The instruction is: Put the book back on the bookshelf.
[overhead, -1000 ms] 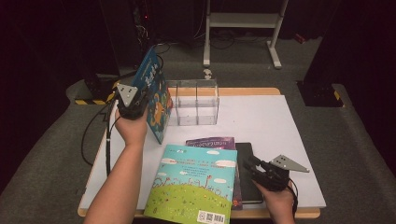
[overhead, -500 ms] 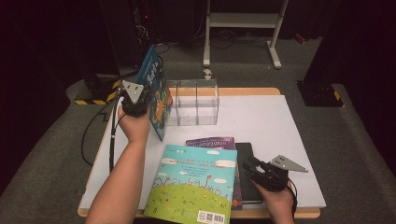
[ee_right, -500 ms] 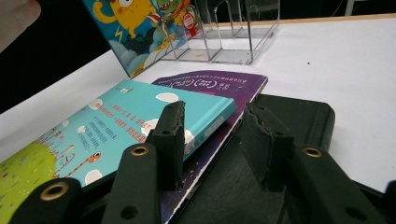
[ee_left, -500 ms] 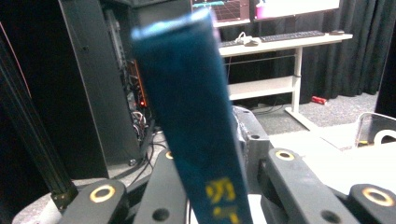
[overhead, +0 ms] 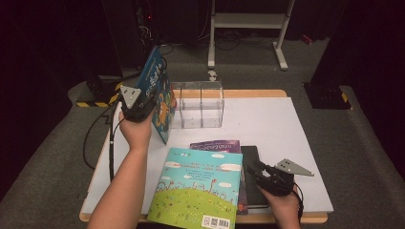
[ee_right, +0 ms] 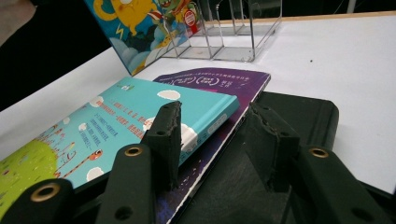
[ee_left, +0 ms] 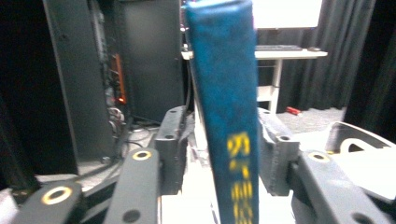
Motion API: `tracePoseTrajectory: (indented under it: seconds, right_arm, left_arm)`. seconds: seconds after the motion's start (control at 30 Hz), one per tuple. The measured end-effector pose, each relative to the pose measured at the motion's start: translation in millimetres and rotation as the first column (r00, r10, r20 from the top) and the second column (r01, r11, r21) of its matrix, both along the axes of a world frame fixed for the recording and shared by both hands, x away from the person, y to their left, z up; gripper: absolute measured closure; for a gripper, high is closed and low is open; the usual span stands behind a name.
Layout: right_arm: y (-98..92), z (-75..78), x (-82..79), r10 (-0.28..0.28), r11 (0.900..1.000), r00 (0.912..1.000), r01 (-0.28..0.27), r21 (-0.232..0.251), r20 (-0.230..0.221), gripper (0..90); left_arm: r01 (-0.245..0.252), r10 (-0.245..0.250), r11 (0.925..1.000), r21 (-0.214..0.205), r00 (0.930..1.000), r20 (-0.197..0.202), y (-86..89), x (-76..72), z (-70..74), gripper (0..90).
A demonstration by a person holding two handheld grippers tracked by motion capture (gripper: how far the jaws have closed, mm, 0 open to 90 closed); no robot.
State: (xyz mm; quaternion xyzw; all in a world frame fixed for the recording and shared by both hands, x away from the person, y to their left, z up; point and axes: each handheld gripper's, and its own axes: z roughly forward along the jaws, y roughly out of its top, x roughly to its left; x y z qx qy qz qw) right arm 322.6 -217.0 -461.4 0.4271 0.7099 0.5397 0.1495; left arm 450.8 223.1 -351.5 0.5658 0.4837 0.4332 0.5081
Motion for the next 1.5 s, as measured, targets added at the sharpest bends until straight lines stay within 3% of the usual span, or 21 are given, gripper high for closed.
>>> tracePoseTrajectory:
  seconds: [0.2,0.37,0.47,0.6,0.7,0.77,0.9,1.0,1.1,1.13,1.2,1.23,1.27,1.3,1.33,1.37,1.4,1.43,1.5]
  right_arm:
    - [1.1,-1.7,-0.6,-0.001,0.9999,1.0000,0.001,-0.014,-0.004,53.5]
    - [4.0,-3.0,-1.2,0.003,0.9995,1.0000,-0.003,-0.031,-0.003,51.7]
    - [5.8,-3.5,-1.5,0.007,0.9992,1.0000,-0.008,-0.039,-0.003,50.3]
    - [7.5,-4.3,-1.5,0.006,0.9988,1.0000,-0.006,-0.049,-0.008,48.5]
    - [8.5,-5.1,-1.3,0.007,0.9984,0.9999,-0.008,-0.057,-0.013,47.8]
    - [9.2,-5.3,-1.3,0.008,0.9982,0.9998,-0.009,-0.060,-0.017,47.5]
    - [10.4,-5.6,-1.5,0.008,0.9978,0.9997,-0.009,-0.066,-0.023,47.3]
    - [11.2,-5.8,-1.6,0.009,0.9977,0.9995,-0.011,-0.068,-0.031,47.0]
    - [12.8,-5.2,-2.6,0.011,0.9975,0.9992,-0.014,-0.069,-0.037,46.8]
    - [13.7,-4.8,-3.1,0.015,0.9975,0.9991,-0.018,-0.069,-0.040,46.6]
    - [15.8,-4.1,-4.1,0.021,0.9974,0.9988,-0.024,-0.067,-0.044,45.8]
    - [17.0,-3.9,-4.0,0.025,0.9974,0.9985,-0.028,-0.066,-0.048,45.2]
    - [18.2,-3.8,-4.0,0.029,0.9974,0.9980,-0.033,-0.064,-0.056,44.6]
    - [19.7,-3.9,-3.9,0.033,0.9973,0.9972,-0.037,-0.063,-0.067,43.9]
    - [20.7,-4.0,-3.7,0.038,0.9971,0.9965,-0.042,-0.063,-0.075,43.4]
    - [22.1,-4.3,-3.5,0.042,0.9966,0.9955,-0.047,-0.068,-0.085,43.0]
    - [23.1,-4.4,-3.4,0.041,0.9962,0.9950,-0.047,-0.074,-0.091,42.6]
    - [24.4,-4.4,-2.9,0.039,0.9957,0.9939,-0.048,-0.080,-0.103,42.4]
    - [26.6,-4.9,-1.8,0.041,0.9947,0.9911,-0.052,-0.089,-0.126,41.7]
  left_arm:
    - [0.036,-0.037,0.9985,-0.040,0.9991,-0.018,9.6,-18.8,-4.3,46.3]
    - [0.086,-0.091,0.9934,-0.076,0.9936,-0.067,21.6,-42.4,-19.4,40.6]
    - [0.121,-0.130,0.9894,-0.080,0.9853,-0.111,25.4,-54.8,-32.4,37.8]
    - [0.176,-0.186,0.9822,-0.064,0.9623,-0.198,26.9,-70.7,-56.4,37.7]
    - [0.220,-0.239,0.9706,-0.098,0.9235,-0.300,27.5,-80.3,-77.1,37.7]
    - [0.236,-0.259,0.9659,-0.108,0.9012,-0.348,26.5,-84.8,-87.5,37.6]
    - [0.273,-0.307,0.9516,-0.140,0.8546,-0.419,23.5,-96.3,-107.8,37.3]
    - [0.282,-0.314,0.9491,-0.140,0.8238,-0.472,18.6,-105.6,-120.3,36.2]
    - [0.282,-0.345,0.9385,-0.199,0.7840,-0.516,17.7,-113.8,-131.9,35.0]
    - [0.290,-0.360,0.9331,-0.212,0.7668,-0.532,16.9,-116.3,-135.7,34.8]
    - [0.295,-0.370,0.9292,-0.223,0.7476,-0.552,14.3,-120.0,-139.5,34.1]
    - [0.299,-0.383,0.9238,-0.239,0.7344,-0.561,12.7,-121.7,-141.3,34.1]
    - [0.306,-0.403,0.9152,-0.262,0.7155,-0.571,10.6,-123.2,-143.1,33.5]
    - [0.312,-0.416,0.9094,-0.275,0.7029,-0.577,8.9,-123.9,-144.3,33.0]
    - [0.331,-0.434,0.9009,-0.281,0.6781,-0.593,5.2,-124.4,-146.3,33.1]
    - [0.344,-0.444,0.8956,-0.282,0.6606,-0.605,2.6,-124.7,-147.8,34.3]
    - [0.354,-0.462,0.8866,-0.297,0.6499,-0.603,-0.4,-126.0,-149.7,37.2]
    - [0.349,-0.456,0.8898,-0.294,0.6611,-0.596,-1.2,-128.1,-149.8,37.3]
    - [0.344,-0.455,0.8903,-0.298,0.6640,-0.593,-1.0,-129.3,-150.5,37.9]
